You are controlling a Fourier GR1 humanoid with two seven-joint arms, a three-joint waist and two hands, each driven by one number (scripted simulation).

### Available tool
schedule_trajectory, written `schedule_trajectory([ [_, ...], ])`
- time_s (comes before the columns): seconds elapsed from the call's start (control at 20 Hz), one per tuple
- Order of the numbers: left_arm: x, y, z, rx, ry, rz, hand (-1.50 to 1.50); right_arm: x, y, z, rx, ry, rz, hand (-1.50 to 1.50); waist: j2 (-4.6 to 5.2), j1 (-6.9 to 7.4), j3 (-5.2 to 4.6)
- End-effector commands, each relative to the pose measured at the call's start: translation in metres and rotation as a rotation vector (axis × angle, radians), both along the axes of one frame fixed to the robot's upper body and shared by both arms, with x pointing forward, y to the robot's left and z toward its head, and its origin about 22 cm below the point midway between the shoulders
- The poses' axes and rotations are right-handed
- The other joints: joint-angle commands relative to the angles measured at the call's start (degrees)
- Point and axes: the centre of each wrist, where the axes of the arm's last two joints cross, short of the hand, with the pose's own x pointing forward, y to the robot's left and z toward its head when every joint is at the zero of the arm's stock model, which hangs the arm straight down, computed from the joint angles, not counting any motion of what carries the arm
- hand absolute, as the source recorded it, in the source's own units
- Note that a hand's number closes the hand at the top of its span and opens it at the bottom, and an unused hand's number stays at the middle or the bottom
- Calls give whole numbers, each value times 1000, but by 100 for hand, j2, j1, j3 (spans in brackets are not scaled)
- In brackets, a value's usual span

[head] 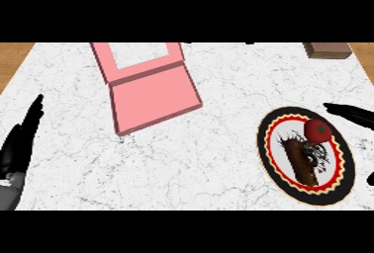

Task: Pick the sweet potato from the plate and place it in the cardboard box

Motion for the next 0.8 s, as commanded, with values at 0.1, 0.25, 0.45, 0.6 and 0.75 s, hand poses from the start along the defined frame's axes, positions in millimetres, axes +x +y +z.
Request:
schedule_trajectory([
  [0.1, -4, 0, -4, 7, 3, -7, 0, 24, 34, 18, -289, 38, 125, -150, -19, 17, -8],
  [0.25, 6, -1, 6, -5, -1, 0, 0, 34, 48, 21, -438, 89, 158, -150, -6, 21, -8],
  [0.45, 14, -10, 2, -12, 3, 23, 0, 44, 90, 31, -553, 121, 188, -150, -22, -88, -11],
  [0.6, 2, 1, -4, 3, 2, 28, 0, 38, 106, 11, -595, 179, 207, -150, -31, -112, -10],
  [0.75, -3, 0, 1, 7, -1, 18, 0, 43, 120, 0, -634, 177, 176, -150, -31, -90, -6],
])
